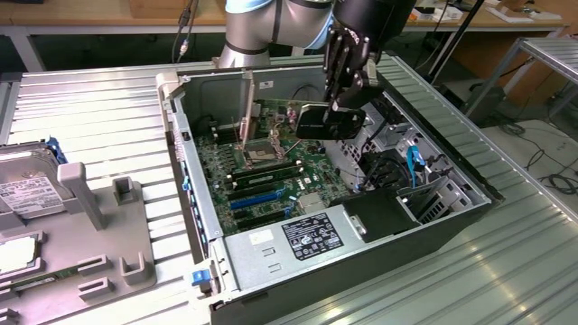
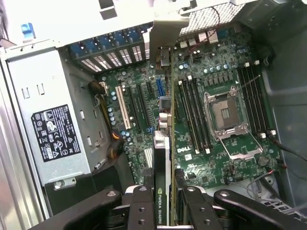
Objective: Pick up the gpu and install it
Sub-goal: 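Insert the gpu into the slot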
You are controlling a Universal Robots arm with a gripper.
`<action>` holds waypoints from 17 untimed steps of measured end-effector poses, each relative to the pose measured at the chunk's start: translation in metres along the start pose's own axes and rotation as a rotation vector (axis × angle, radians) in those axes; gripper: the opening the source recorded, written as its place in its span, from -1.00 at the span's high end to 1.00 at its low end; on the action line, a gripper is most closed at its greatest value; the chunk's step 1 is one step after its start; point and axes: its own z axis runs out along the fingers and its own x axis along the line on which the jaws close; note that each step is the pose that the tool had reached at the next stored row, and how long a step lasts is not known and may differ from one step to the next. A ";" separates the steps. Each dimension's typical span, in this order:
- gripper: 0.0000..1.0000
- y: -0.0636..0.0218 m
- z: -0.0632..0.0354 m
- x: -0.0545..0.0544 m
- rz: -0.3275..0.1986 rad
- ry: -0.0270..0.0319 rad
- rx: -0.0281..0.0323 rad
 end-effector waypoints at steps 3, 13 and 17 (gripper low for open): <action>0.47 0.0000 0.0000 0.000 -0.056 0.0021 0.0008; 0.47 0.0001 0.0005 0.000 -0.160 0.0054 0.0028; 0.47 0.0003 0.0035 -0.001 -0.168 0.0035 0.0150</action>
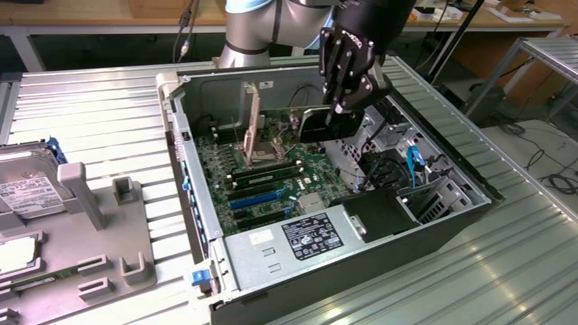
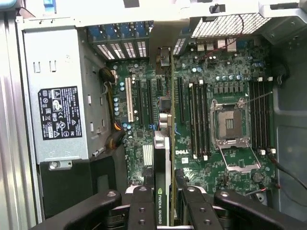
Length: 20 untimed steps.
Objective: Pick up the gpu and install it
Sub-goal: 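Insert the gpu into the slot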
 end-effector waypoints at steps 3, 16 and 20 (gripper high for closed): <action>0.47 0.0000 0.0019 -0.001 -0.044 0.0008 0.0037; 0.47 0.0000 0.0067 -0.001 -0.095 -0.0796 0.0083; 0.47 0.0005 0.0107 -0.001 -0.096 -0.0917 0.0131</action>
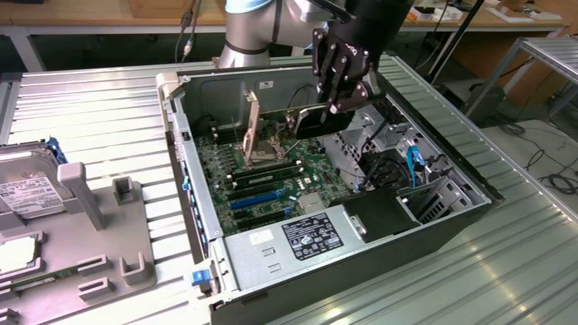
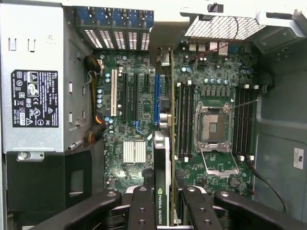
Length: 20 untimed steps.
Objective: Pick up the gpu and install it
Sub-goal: 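Insert the gpu into the slot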
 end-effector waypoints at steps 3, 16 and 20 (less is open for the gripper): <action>0.47 0.0005 0.0021 0.000 0.000 -0.0208 0.0017; 0.47 0.0164 0.0252 0.001 0.045 -0.0283 0.0206; 0.47 0.0164 0.0316 0.001 0.084 -0.0284 0.0262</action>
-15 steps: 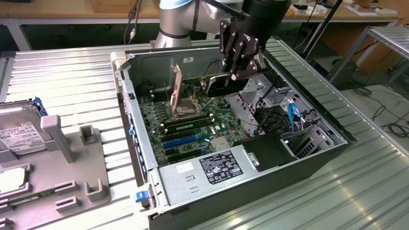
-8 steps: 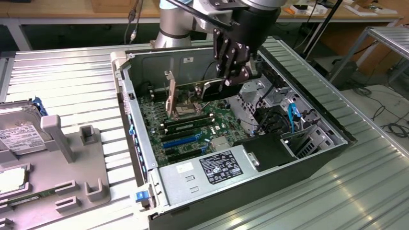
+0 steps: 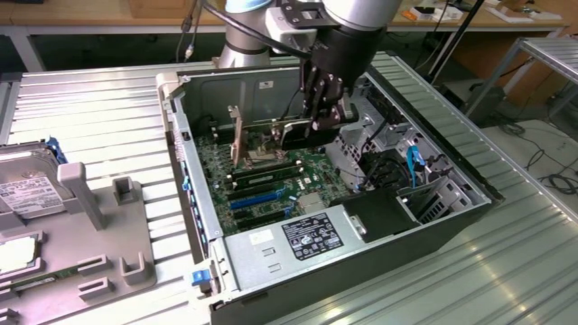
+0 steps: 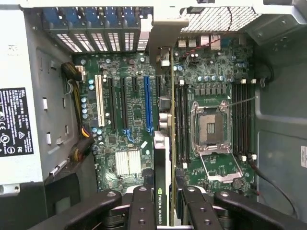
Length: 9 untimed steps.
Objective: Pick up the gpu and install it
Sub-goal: 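Insert the gpu into the slot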
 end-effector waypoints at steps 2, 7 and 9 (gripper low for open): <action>0.47 0.0005 0.0024 0.000 0.000 0.0045 0.0019; 0.47 0.0006 0.0141 0.001 0.000 0.0121 0.0005; 0.47 0.0007 0.0172 0.000 0.000 0.0122 -0.0005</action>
